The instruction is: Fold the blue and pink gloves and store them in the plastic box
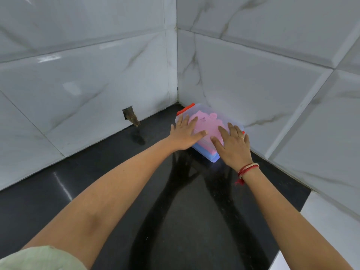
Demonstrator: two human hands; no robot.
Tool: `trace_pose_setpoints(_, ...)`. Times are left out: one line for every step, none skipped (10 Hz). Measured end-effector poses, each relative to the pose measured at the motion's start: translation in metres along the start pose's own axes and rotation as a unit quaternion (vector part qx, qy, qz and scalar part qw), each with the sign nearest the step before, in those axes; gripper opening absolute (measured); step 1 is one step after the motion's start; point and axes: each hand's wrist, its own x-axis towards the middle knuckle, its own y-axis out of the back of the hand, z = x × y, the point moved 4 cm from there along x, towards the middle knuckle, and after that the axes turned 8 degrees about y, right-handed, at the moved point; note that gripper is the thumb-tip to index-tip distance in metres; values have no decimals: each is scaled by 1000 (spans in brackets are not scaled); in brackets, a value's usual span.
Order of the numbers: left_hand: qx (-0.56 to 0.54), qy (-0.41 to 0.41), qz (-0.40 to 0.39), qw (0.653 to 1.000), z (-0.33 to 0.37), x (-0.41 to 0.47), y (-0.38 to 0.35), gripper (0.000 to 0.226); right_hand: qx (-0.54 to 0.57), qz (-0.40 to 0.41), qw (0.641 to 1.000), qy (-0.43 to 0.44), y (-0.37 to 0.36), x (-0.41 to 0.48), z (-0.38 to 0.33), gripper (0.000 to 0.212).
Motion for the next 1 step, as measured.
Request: trace_pose_setpoints(5, -17, 7, 1000, -6, -18, 10, 74, 19, 22, 999, 33, 8, 5, -15, 58)
